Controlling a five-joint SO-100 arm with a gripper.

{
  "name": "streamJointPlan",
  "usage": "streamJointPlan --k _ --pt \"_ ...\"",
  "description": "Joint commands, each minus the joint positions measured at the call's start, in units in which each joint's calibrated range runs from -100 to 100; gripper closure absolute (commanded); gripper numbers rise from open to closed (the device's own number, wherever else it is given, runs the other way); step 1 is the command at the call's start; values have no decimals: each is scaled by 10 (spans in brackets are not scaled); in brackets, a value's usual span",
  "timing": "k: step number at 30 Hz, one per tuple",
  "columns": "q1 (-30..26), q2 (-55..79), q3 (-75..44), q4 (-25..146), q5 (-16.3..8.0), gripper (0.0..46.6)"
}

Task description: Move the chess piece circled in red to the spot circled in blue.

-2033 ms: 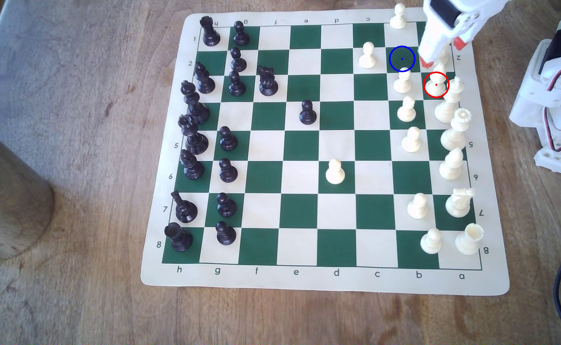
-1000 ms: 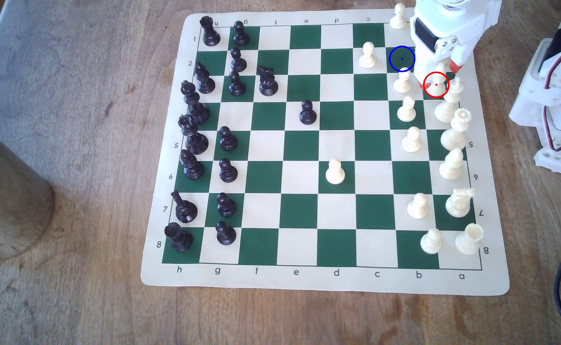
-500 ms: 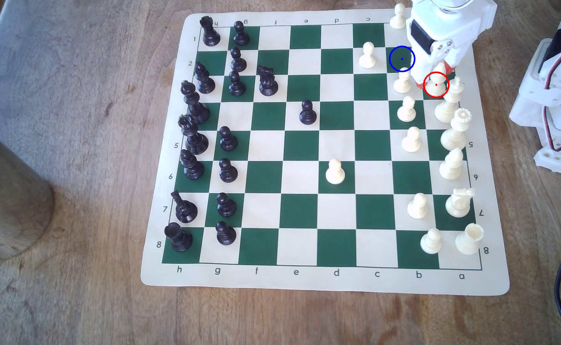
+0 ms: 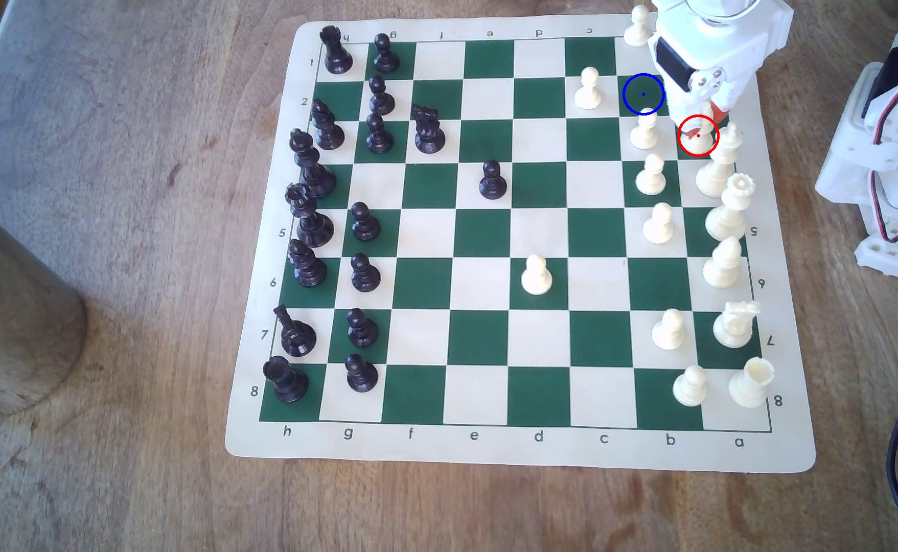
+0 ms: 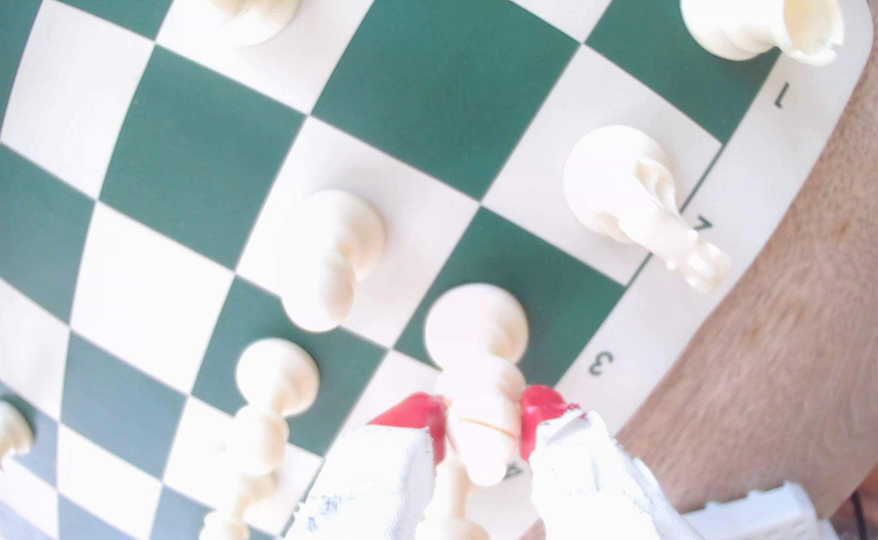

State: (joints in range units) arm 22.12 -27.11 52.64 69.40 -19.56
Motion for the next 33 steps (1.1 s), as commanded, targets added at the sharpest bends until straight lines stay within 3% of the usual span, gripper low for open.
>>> streamJointPlan --k 1,8,20,26,33 --pt "-5 -12 -2 -7 0 465" --pt "27 -59 -47 28 19 465" --pt "49 -91 -251 215 38 465" --pt "68 -16 -317 172 57 465" --pt "67 41 -292 113 64 465"
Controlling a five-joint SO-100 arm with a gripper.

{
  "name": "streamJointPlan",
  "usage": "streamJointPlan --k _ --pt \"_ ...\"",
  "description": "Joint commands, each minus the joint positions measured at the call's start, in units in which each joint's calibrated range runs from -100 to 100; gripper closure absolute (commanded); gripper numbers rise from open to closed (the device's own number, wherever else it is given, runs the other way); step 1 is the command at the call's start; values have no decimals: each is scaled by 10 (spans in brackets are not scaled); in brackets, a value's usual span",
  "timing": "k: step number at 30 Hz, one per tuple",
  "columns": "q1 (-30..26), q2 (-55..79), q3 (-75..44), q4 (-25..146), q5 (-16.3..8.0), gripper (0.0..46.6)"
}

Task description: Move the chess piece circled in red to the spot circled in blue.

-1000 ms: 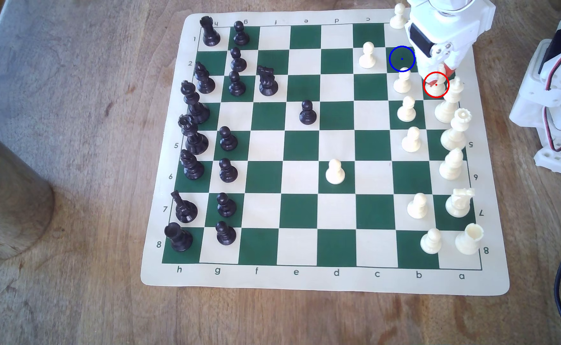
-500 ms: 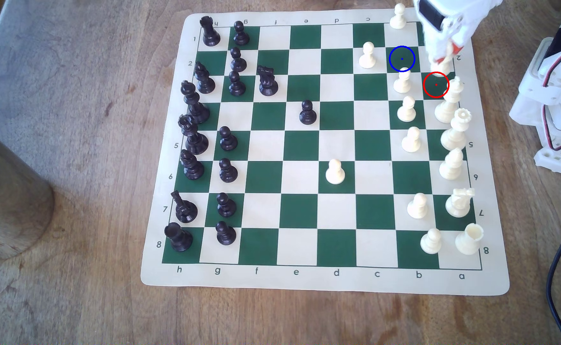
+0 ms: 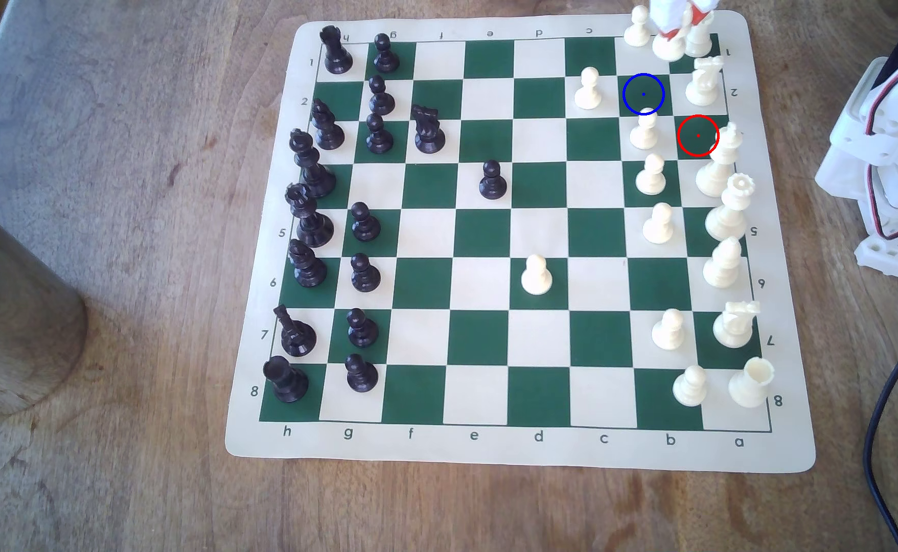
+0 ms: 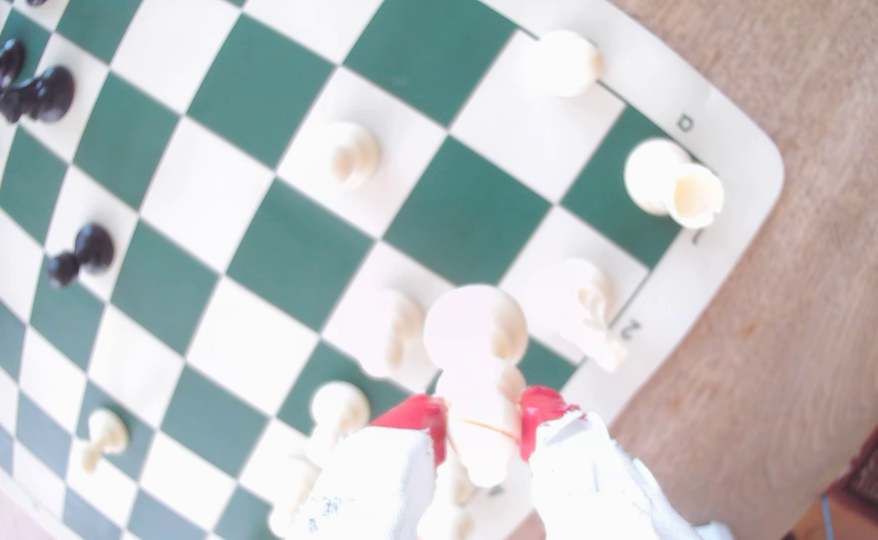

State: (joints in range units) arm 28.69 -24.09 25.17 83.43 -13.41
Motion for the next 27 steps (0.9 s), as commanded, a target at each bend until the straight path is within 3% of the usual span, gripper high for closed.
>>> streamJointPlan --k 1,27 --pt "1 16 -10 -36 3 465" --pt "14 159 34 -147 9 464"
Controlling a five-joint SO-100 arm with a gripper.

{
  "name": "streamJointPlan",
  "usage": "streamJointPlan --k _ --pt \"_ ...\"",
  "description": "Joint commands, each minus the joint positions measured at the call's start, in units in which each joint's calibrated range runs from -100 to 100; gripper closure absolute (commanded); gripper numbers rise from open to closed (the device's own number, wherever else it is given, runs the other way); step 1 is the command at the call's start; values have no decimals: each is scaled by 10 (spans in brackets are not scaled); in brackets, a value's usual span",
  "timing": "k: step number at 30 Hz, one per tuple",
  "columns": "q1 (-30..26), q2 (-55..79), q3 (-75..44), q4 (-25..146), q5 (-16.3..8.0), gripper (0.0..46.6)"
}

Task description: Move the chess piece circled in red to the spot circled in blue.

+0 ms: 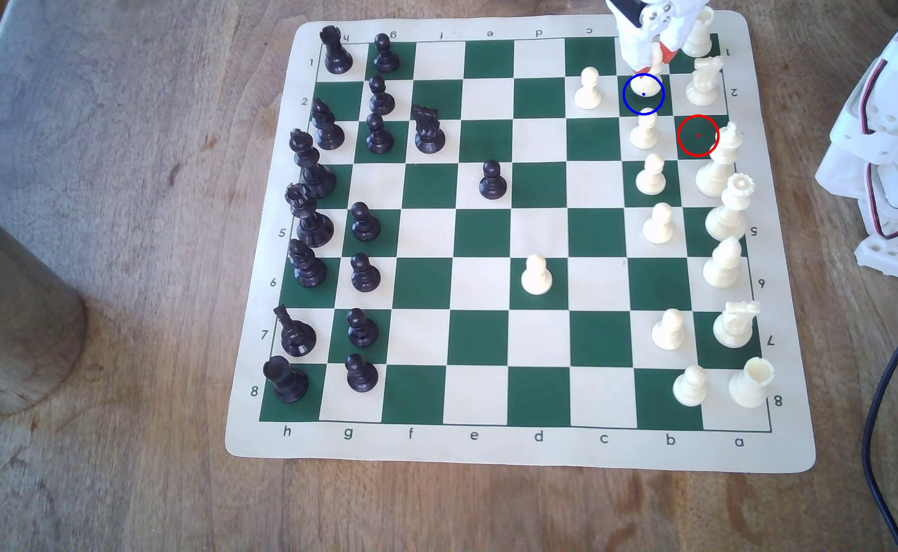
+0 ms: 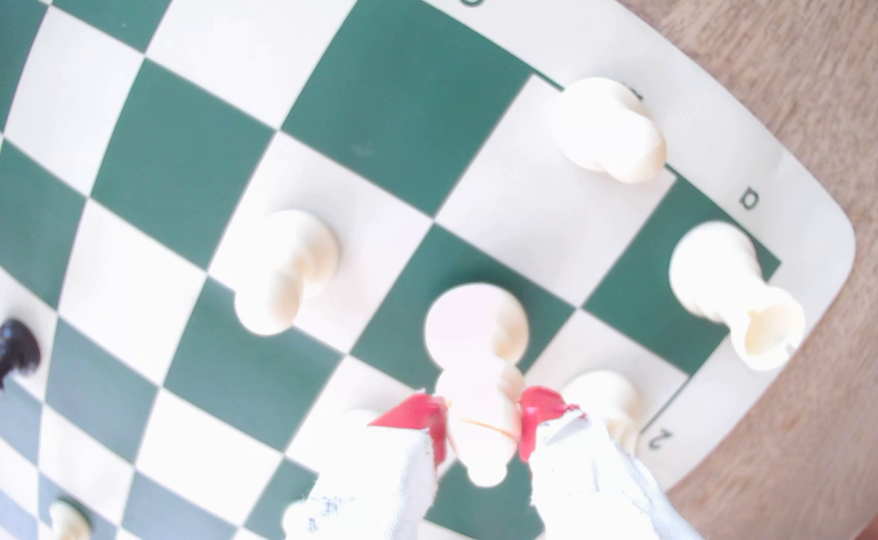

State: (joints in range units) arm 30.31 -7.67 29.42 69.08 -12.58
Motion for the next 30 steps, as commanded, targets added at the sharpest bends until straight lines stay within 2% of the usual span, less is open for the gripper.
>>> streamJointPlan --k 1,16,18,19,20,22,26,30 --pt "-2 -4 -8 -4 1 464" --pt "-14 10 7 -11 -3 463" --pt "-15 8 13 -14 -3 444" --pt "-15 7 15 -14 -3 424" --pt "-14 6 17 -18 -3 383" --pt "-12 5 18 -20 -3 352" --pt "-2 -1 18 -21 -2 304" --pt "6 -13 16 -22 0 284"
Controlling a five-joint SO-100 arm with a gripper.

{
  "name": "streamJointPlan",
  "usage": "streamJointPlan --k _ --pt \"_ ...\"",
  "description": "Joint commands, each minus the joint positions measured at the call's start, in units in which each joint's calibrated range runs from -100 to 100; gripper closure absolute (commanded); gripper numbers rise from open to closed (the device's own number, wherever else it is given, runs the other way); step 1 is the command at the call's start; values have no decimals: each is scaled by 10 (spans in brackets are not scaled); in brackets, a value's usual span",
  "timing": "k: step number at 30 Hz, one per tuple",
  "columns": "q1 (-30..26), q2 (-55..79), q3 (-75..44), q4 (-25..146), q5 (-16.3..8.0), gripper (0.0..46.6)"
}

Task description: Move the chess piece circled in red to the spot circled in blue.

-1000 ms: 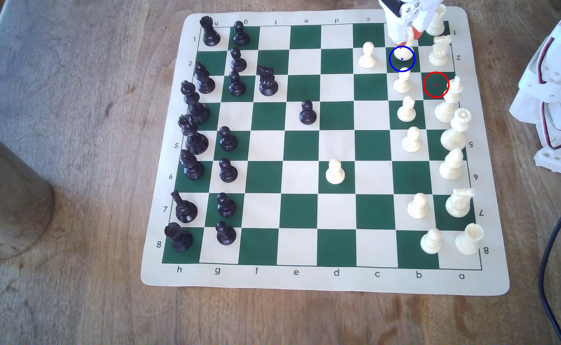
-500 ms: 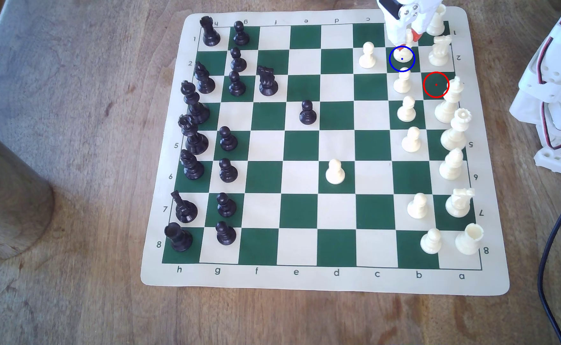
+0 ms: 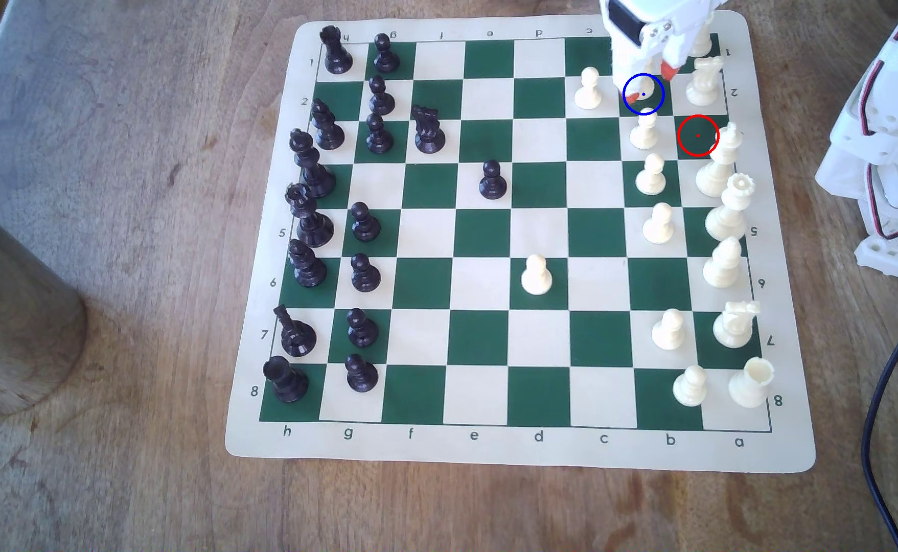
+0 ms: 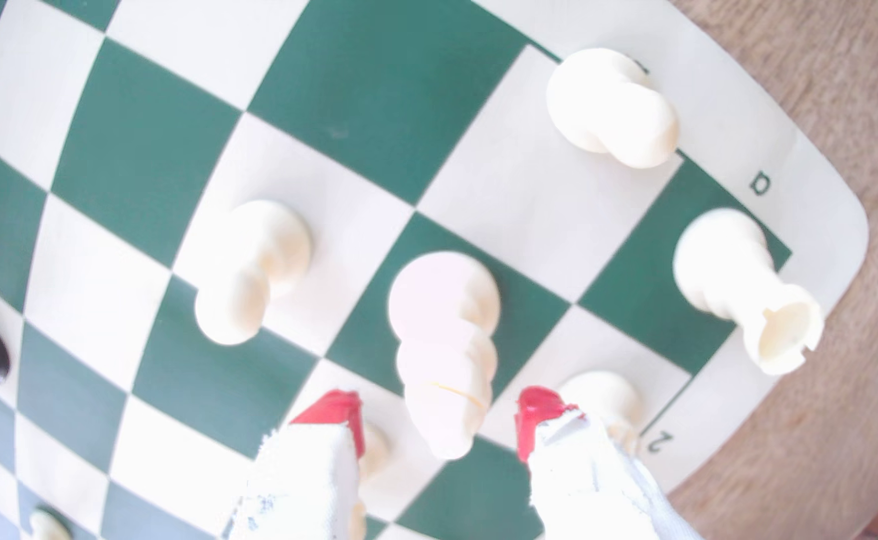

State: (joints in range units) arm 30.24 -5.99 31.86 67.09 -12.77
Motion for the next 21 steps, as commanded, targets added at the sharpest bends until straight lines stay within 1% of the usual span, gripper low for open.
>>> streamJointPlan --k 1,7,11,16,17,21 --pt "9 -33 -10 0 2 282" --pt "14 -72 -18 29 3 265" --pt "10 -123 -16 57 0 255" --pt "-10 -219 16 95 -2 221" --pt "-23 -264 40 110 -2 215" --pt "-58 -348 79 160 -5 213"
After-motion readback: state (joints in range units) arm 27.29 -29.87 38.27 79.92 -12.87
